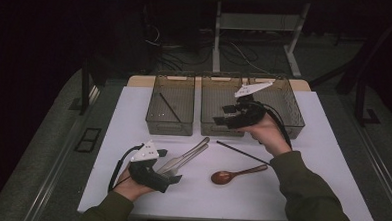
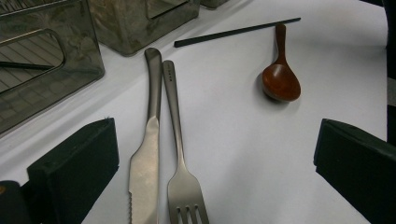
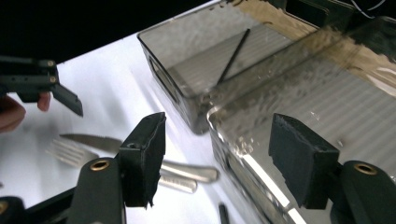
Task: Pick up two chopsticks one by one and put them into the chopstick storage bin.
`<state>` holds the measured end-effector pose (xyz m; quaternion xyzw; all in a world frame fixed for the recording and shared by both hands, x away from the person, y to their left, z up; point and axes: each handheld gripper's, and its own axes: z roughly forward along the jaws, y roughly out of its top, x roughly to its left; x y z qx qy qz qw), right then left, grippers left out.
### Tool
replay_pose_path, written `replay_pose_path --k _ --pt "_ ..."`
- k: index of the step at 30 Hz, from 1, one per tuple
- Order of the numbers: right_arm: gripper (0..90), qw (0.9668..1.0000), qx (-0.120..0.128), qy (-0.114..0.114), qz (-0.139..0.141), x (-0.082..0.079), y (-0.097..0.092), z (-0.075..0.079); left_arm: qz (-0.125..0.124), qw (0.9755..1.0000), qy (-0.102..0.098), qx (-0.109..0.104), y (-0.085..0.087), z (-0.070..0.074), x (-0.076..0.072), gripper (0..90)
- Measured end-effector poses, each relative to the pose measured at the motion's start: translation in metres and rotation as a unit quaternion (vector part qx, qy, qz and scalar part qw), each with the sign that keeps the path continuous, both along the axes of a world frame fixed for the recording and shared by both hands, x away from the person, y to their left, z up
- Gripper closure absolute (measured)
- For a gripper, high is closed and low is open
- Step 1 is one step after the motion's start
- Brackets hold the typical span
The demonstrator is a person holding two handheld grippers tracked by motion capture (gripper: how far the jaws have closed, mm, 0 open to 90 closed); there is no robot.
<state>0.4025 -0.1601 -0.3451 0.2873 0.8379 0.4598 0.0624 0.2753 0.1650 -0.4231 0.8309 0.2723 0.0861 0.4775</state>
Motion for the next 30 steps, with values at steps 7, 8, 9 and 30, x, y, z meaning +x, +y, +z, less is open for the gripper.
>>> replay_pose_path --k 7,8,9,30 --pt "36.9 0.9999 0.002 0.005 -0.014 -0.017 -0.03 -0.008 0.001 1.0 0.001 0.001 0.0 0.0 0.0 0.0" --pt "36.9 0.9998 0.001 0.007 -0.016 -0.019 -0.035 -0.01 0.002 1.0 0.001 0.0 0.0 0.0 0.0 0.0" --pt "36.9 0.9998 0.001 0.007 -0.018 -0.021 -0.038 -0.011 0.002 1.0 0.001 0.0 0.0 0.0 0.0 0.0" --pt "49.0 0.9979 -0.048 0.033 -0.03 -0.059 -0.1 -0.05 0.003 1.0 0.0 0.001 -0.001 -0.001 0.0 0.0"
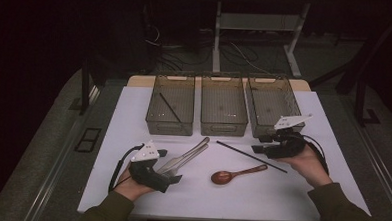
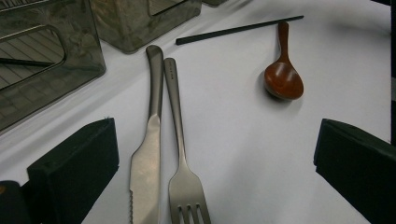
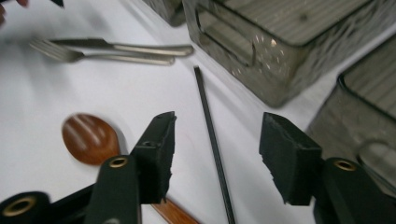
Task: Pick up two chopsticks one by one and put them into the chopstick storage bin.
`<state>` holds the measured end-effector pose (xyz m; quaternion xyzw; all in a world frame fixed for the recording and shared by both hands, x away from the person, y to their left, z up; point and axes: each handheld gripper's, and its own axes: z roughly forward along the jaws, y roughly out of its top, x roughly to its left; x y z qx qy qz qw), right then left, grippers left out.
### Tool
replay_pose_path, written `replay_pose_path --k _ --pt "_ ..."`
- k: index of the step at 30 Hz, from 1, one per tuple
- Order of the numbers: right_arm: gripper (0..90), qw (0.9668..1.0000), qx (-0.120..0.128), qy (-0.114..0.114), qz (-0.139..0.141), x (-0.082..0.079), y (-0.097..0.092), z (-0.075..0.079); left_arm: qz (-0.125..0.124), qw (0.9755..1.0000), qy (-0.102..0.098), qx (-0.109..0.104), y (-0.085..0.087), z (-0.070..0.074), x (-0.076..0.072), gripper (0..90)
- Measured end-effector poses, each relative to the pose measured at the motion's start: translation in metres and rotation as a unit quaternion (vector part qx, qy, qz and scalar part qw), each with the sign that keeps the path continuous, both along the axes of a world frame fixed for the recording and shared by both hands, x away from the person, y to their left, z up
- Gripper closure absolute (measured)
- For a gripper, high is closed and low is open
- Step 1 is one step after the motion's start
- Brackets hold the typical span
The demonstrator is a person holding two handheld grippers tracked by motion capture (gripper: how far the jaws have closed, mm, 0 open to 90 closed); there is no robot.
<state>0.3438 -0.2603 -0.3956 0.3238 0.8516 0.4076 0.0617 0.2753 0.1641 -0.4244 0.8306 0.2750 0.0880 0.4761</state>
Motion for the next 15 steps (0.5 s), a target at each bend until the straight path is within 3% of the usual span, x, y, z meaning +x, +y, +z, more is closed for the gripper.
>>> replay_pose_path --k 15 --pt "70.6 0.9984 -0.052 0.018 0.014 -0.005 -0.017 -0.029 0.0 1.0 -0.001 0.003 0.0 0.001 -0.001 0.0"
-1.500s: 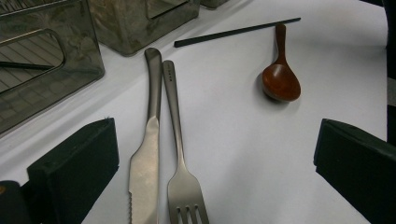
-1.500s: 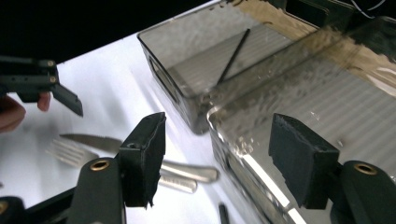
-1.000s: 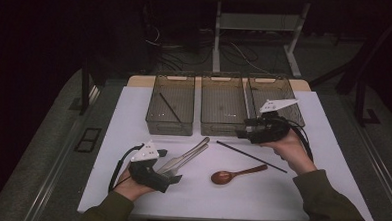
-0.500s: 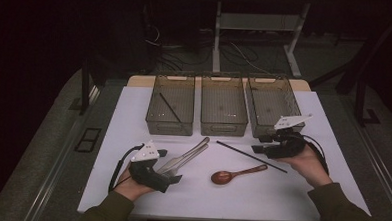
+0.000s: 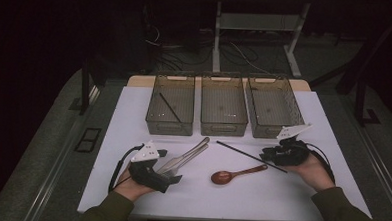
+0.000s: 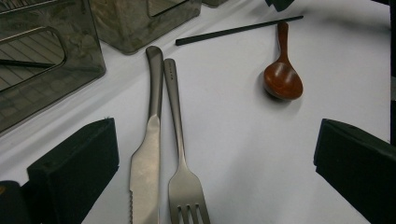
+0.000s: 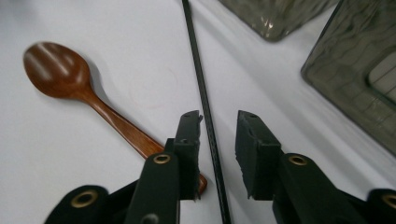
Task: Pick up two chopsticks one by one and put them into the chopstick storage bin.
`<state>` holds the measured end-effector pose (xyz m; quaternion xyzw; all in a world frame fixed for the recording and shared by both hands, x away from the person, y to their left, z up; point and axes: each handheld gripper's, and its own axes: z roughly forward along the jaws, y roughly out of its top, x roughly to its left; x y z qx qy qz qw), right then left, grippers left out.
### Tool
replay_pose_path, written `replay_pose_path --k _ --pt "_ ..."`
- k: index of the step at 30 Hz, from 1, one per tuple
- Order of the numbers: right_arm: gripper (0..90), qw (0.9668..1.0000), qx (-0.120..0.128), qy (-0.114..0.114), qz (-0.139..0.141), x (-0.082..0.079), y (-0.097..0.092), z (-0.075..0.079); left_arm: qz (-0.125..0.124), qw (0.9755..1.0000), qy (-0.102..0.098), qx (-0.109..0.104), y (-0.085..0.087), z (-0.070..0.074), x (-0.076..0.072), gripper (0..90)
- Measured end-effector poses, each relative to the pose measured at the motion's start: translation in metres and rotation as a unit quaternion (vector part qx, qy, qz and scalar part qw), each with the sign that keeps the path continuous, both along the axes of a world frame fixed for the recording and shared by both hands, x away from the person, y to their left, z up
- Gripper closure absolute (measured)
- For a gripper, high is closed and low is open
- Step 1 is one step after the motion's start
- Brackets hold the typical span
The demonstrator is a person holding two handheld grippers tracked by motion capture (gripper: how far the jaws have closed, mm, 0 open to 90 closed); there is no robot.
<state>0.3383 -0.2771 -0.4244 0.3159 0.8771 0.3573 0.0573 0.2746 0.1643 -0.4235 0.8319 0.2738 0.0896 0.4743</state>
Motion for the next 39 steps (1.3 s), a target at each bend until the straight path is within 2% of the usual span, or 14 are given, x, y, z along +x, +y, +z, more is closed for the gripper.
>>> replay_pose_path --k 4,10,15,23,28,39 --pt "74.6 0.9999 -0.008 0.005 0.005 0.002 0.001 -0.005 0.0 1.0 0.0 0.001 0.0 0.0 0.0 0.0" --pt "77.5 0.9991 -0.038 0.008 0.014 0.002 0.004 -0.012 -0.001 1.0 -0.001 0.002 0.0 0.0 0.0 0.0" --pt "80.9 0.9987 -0.046 0.01 0.022 0.003 0.005 -0.017 0.0 1.0 -0.001 0.001 -0.001 0.0 0.0 0.0" --pt "82.9 0.9974 -0.065 -0.008 0.03 0.0 0.009 -0.017 -0.001 1.0 -0.001 0.001 -0.001 0.0 0.0 0.0" --pt "86.0 0.9975 -0.061 -0.003 0.036 0.003 0.007 -0.017 -0.001 1.0 -0.001 0.002 -0.001 0.0 -0.001 0.0" --pt "86.7 0.9975 -0.054 0.0 0.046 0.005 0.004 -0.016 -0.002 1.0 -0.003 0.002 -0.001 0.0 -0.001 0.0"
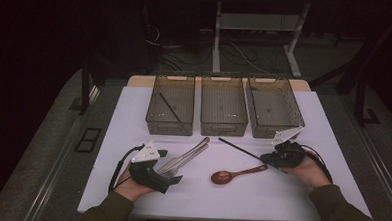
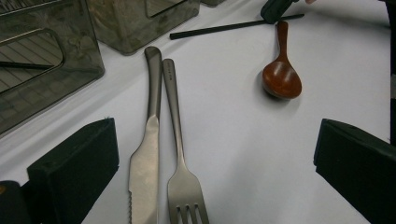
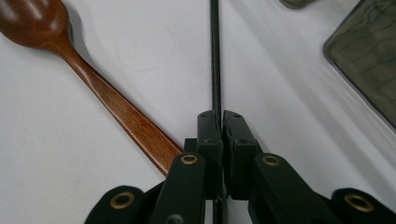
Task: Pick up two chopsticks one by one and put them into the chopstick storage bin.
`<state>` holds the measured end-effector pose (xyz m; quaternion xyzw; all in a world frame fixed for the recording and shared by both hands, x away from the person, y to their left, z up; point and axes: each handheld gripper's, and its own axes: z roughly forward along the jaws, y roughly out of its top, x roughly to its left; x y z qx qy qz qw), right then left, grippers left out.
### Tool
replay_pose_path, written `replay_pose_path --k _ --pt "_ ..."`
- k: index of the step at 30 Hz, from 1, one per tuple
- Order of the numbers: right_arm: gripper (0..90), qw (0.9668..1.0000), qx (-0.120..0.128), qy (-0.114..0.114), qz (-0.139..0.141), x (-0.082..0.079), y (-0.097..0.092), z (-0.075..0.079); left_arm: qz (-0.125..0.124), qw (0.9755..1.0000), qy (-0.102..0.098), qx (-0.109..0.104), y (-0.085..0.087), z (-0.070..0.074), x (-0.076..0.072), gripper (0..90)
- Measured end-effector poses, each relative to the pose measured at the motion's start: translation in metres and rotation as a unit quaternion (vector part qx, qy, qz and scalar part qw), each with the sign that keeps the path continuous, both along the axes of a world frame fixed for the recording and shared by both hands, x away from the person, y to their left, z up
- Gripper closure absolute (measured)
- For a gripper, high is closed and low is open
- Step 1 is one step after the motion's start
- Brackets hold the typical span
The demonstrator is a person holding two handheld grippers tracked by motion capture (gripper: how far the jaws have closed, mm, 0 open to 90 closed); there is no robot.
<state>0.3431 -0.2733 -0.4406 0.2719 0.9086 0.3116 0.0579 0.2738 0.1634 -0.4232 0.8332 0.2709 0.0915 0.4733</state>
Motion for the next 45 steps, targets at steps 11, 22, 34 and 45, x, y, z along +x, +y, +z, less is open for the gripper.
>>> replay_pose_path --k 11,22,34,45 --pt "86.7 0.9993 0.037 -0.004 -0.006 -0.003 -0.012 0.012 0.001 1.0 -0.001 0.0 0.0 0.0 0.0 0.0" --pt "86.6 0.9957 0.091 -0.008 -0.015 -0.007 -0.024 0.025 0.002 1.0 -0.001 -0.001 0.0 0.0 0.001 0.0" --pt "86.6 0.9912 0.129 -0.026 -0.018 -0.011 -0.03 0.039 0.002 1.0 -0.001 -0.001 0.0 0.0 0.0 0.0" --pt "86.6 0.9847 0.168 -0.043 -0.018 -0.015 -0.035 0.056 0.003 1.0 -0.001 -0.001 0.0 0.0 0.001 0.0"
